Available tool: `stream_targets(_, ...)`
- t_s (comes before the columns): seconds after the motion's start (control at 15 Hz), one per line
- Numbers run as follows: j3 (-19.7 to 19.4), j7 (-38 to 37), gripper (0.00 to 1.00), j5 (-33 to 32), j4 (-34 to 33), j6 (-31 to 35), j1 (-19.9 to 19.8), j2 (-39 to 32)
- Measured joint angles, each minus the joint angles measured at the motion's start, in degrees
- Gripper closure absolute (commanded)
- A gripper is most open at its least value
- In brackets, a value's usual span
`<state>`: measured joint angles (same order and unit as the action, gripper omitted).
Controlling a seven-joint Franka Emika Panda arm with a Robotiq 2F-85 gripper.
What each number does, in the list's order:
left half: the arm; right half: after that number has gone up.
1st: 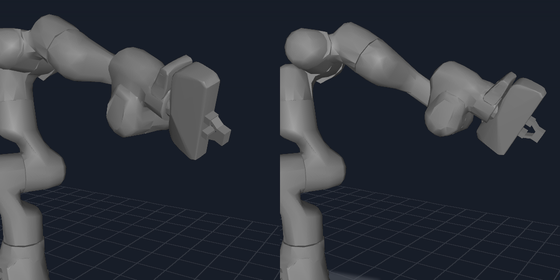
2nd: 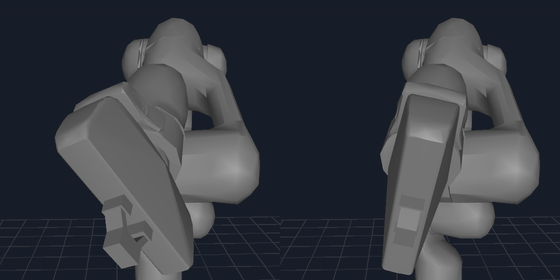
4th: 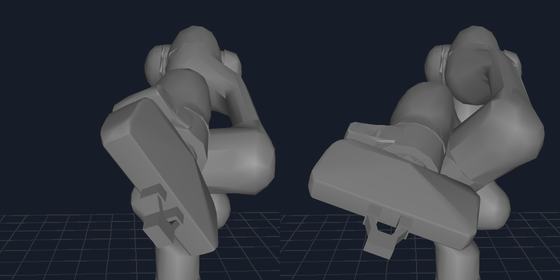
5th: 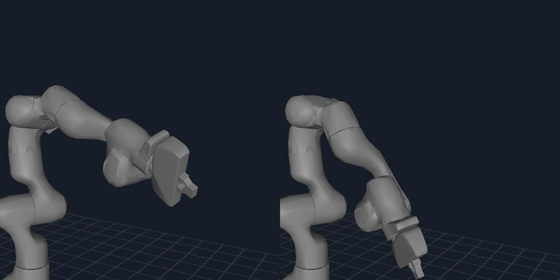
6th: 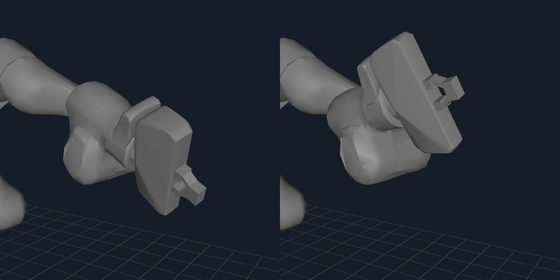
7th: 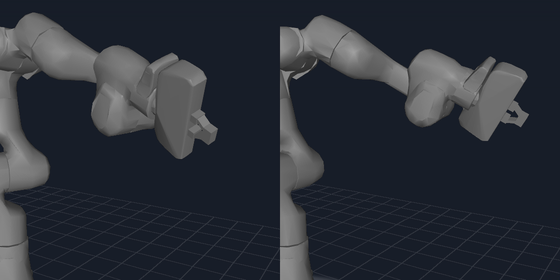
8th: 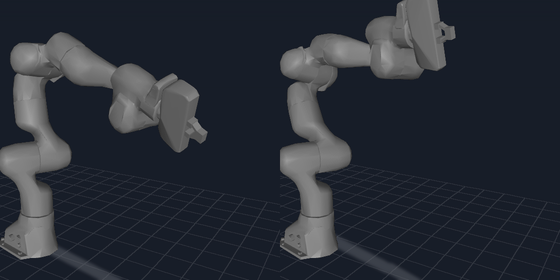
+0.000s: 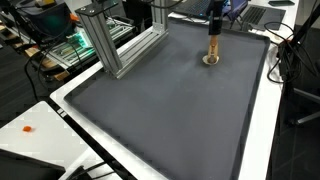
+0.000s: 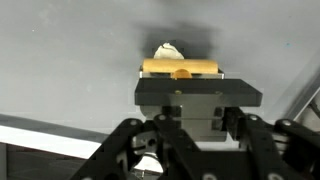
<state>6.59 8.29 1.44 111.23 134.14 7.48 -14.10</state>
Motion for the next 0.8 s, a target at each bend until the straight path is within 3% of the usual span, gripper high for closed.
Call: stream_targets(0.8, -0.1, 0.0, 0.73, -0.4, -0.1, -6.1, -0.2, -0.1)
